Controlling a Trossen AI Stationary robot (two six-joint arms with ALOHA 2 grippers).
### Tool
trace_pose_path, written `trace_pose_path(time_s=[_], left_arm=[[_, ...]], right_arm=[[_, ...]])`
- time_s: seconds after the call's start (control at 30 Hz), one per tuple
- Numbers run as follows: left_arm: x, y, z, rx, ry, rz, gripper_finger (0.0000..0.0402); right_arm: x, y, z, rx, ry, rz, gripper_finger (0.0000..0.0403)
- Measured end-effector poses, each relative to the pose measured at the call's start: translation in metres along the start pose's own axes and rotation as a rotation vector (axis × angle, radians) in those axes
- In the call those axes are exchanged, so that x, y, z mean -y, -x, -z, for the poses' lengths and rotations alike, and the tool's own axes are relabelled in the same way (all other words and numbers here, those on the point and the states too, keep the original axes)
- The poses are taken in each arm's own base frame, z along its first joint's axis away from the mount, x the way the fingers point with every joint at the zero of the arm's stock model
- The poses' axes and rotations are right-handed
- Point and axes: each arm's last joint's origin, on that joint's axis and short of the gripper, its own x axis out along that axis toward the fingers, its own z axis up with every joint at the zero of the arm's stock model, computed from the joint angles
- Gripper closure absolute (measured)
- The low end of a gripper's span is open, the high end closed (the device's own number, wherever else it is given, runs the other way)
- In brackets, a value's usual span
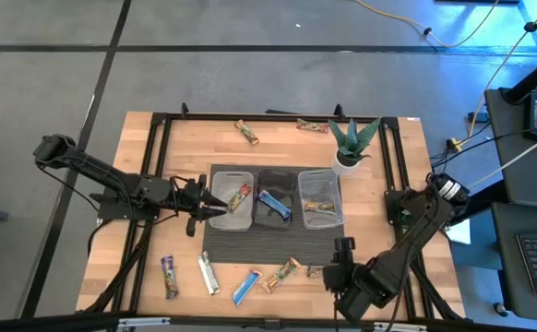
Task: Pick and place Granola Bars by type
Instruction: Put the blue granola bar into the black bin
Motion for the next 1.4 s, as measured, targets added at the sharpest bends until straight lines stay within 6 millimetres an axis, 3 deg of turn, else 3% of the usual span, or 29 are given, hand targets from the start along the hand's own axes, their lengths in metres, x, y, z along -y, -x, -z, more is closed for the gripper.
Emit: trace_pose_path(time_s=[0.5,0.83,1.2,1.4], left_arm=[[0.0,0.0,0.0,0.001,0.0,0.0,0.0302],[0.0,0.0,0.0,0.001,0.0,0.0,0.0302],[0.0,0.0,0.0,0.001,0.002,0.004,0.0302],[0.0,0.0,-0.001,0.007,0.005,-0.006,0.0302]], right_arm=[[-0.01,-0.001,0.024,0.046,-0.049,0.11,0.0218],[0.009,0.001,0.04,0.136,-0.045,0.007,0.0218],[0.037,-0.036,0.065,0.311,-0.016,-0.332,0.0218],[0.046,-0.05,0.071,0.318,-0.027,-0.361,0.0218]])
